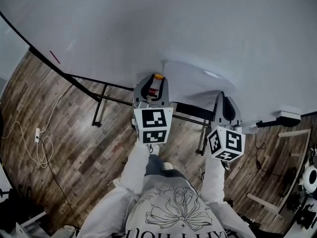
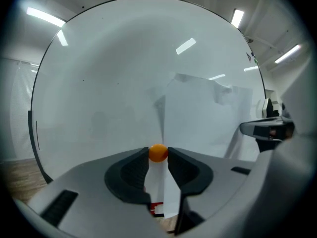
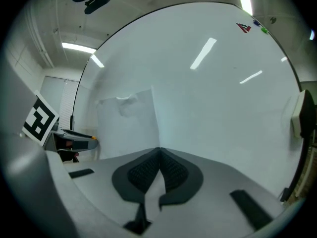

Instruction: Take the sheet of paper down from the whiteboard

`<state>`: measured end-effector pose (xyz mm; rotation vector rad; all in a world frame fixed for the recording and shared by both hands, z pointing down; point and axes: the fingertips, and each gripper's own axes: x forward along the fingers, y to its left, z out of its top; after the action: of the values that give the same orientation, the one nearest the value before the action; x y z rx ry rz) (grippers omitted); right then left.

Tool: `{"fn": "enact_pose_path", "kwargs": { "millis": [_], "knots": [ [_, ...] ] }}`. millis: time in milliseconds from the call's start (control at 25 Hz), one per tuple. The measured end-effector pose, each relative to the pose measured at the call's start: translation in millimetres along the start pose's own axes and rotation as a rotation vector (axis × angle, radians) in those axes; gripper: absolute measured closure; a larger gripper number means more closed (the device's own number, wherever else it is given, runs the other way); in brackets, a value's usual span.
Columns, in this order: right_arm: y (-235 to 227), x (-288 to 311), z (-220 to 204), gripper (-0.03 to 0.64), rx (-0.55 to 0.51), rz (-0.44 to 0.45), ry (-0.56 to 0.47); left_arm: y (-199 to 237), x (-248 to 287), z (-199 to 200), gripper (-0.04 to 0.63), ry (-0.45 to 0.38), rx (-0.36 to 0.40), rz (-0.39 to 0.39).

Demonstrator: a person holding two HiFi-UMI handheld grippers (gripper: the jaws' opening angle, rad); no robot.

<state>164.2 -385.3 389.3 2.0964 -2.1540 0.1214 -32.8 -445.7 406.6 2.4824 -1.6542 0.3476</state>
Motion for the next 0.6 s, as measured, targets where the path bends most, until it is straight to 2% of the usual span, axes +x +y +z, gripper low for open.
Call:
{"fn": "enact_pose_path", "kwargs": {
  "millis": [600],
  "knots": [
    [-24.1,-8.7,-1.8,0.614,0.005,-0.053,0.007,-1.0,6.8,0.9,0.477,0.001,0.004,0.004]
  ]
}}
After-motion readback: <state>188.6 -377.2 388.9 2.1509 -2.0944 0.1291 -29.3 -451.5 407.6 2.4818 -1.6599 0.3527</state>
